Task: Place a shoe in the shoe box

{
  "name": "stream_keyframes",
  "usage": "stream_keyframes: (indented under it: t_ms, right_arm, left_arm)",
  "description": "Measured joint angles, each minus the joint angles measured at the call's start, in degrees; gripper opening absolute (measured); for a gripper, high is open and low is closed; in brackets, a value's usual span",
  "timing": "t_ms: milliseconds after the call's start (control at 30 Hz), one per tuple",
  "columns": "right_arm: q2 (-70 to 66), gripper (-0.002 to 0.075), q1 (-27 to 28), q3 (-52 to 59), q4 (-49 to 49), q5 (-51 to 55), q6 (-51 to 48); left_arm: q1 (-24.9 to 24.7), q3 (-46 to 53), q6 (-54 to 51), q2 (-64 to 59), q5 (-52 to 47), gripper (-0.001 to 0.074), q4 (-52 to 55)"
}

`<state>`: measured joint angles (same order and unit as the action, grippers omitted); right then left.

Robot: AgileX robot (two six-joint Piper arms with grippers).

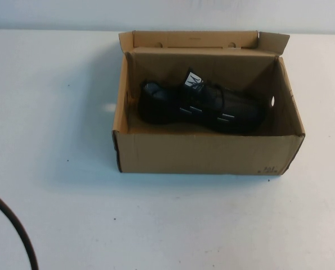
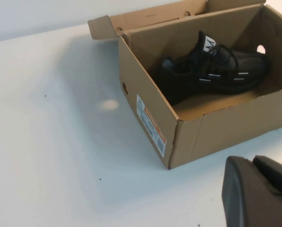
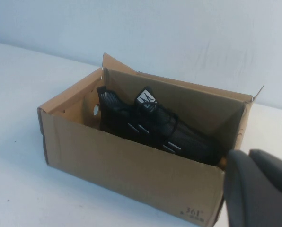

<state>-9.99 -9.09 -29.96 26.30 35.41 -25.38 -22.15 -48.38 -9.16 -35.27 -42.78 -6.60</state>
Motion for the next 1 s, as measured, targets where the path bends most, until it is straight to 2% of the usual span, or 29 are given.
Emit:
stream_keyframes:
  t_ms: [267, 567, 733, 900, 1000]
  right_arm:
    - [0.0, -0.0016, 0.0, 0.0, 0.0, 0.0, 0.0]
    - [0.0, -0.0016, 0.0, 0.0, 0.0, 0.0, 0.0]
    - [0.0, -0.0016, 0.0, 0.0, 0.0, 0.0, 0.0]
    - [0.0, -0.0016, 0.0, 0.0, 0.0, 0.0, 0.0]
    - [0.0, -0.0016, 0.0, 0.0, 0.0, 0.0, 0.0]
  left_arm:
    - [0.0, 0.4, 0.0, 0.0, 0.9, 0.0000, 0.8]
    - [0.1, 11.2, 0.0, 8.3, 15.3, 0.0000, 4.3]
    - [4.2, 19.9, 1.0, 18.7, 21.1, 0.0000, 4.9]
    - [10.4, 28.6, 9.6, 26.8, 21.8, 0.0000, 6.6]
    - [12.4, 34.2, 15.7, 30.6, 22.0, 0.0000, 10.2]
